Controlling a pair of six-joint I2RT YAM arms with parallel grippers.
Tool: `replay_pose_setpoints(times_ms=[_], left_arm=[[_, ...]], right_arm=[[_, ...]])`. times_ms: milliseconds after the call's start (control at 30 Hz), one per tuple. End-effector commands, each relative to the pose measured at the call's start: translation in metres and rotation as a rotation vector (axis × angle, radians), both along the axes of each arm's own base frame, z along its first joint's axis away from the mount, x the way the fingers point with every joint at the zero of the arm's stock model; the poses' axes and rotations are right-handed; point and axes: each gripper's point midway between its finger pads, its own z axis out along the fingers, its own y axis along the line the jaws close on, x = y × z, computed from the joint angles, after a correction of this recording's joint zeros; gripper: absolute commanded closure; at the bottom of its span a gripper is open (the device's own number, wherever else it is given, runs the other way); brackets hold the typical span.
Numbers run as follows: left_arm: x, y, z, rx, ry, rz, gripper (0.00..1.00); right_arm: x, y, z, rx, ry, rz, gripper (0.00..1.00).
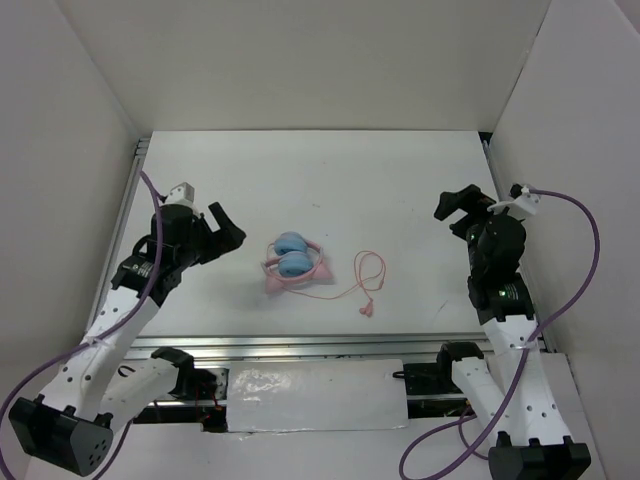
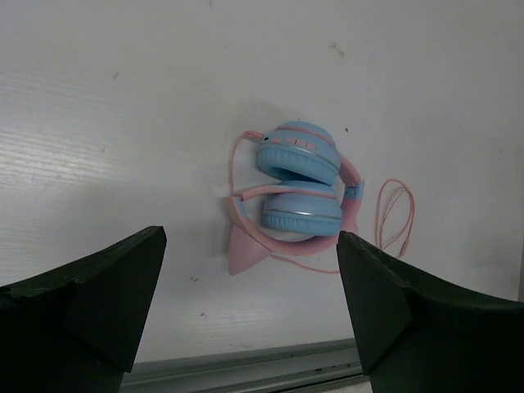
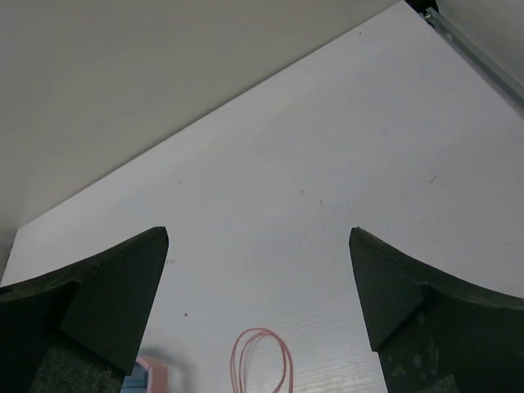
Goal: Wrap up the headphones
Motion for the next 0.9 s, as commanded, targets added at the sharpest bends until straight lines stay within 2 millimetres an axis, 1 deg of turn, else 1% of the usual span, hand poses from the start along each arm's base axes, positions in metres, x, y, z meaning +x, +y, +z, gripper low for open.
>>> replay_pose_setpoints(times_ms=[0,33,100,133,167,200,233,267,300,367,400,433,500,533,567,600,633,667,700,833,867], left_arm=[[-0.005,-0.005,-0.02,0.008,0.047,0.018,0.01],[-0.011,-0.012,-0.036,0.006,0.092,0.004,0.01],[-0.014,-0.022,-0.049,0.009,0.114,-0.018,0.01],[-0.017,-0.033,-0.061,0.018,0.137,-0.044,0.01],[-0.018,-0.039,-0.066,0.014,0.149,-0.048,0.01],[-0.02,-0.049,-0.074,0.027,0.168,-0.074,0.01],[-0.018,-0.056,-0.074,0.025,0.159,-0.091,0.01],[-0.018,-0.059,-0.078,0.036,0.167,-0.096,0.01],[-0.016,-0.06,-0.08,0.047,0.171,-0.082,0.01],[-0.012,-0.056,-0.092,0.086,0.196,-0.025,0.01],[-0.011,-0.057,-0.095,0.085,0.204,-0.014,0.01],[-0.007,-0.057,-0.099,0.09,0.214,0.003,0.01],[-0.001,-0.057,-0.104,0.099,0.223,0.027,0.01],[0.003,-0.055,-0.105,0.101,0.218,0.054,0.02],[0.007,-0.051,-0.106,0.121,0.218,0.078,0.07],[0.009,-0.05,-0.113,0.151,0.237,0.087,0.08],[0.014,-0.051,-0.111,0.157,0.235,0.1,0.08],[0.016,-0.049,-0.114,0.172,0.242,0.111,0.09],[0.019,-0.049,-0.123,0.188,0.263,0.115,0.1],[0.027,-0.051,-0.138,0.213,0.294,0.135,0.15],[0.029,-0.053,-0.144,0.219,0.304,0.132,0.19]], right_arm=[[-0.004,0.003,0.023,0.012,-0.055,0.015,0.0],[-0.005,0.003,0.016,0.019,-0.052,0.011,0.0],[-0.007,0.004,0.018,0.046,-0.096,0.013,0.0],[-0.008,0.004,0.017,0.052,-0.105,0.015,0.0],[-0.009,0.005,0.02,0.079,-0.131,0.011,0.0],[-0.009,0.004,0.016,0.09,-0.129,0.004,0.0],[-0.01,0.004,0.016,0.094,-0.13,0.002,0.0],[-0.011,0.003,0.013,0.088,-0.112,-0.001,0.0],[-0.012,-0.001,0.014,0.089,-0.108,-0.023,0.0],[-0.013,-0.004,0.007,0.11,-0.067,-0.045,0.0],[-0.015,-0.005,0.009,0.112,-0.064,-0.054,0.0],[-0.016,-0.007,0.005,0.123,-0.041,-0.069,0.0],[-0.017,-0.008,0.004,0.143,-0.031,-0.083,0.0],[-0.018,-0.006,0.004,0.147,-0.031,-0.074,0.0],[-0.018,-0.005,0.004,0.148,-0.034,-0.068,0.0],[-0.018,-0.004,0.002,0.15,-0.032,-0.063,0.0],[-0.019,-0.004,0.002,0.158,-0.035,-0.065,0.0],[-0.019,-0.004,0.0,0.157,-0.032,-0.066,0.0],[-0.02,-0.005,-0.001,0.158,-0.032,-0.072,0.0],[-0.022,-0.009,-0.003,0.138,-0.029,-0.085,0.0],[-0.022,-0.01,-0.007,0.141,-0.02,-0.093,0.0]])
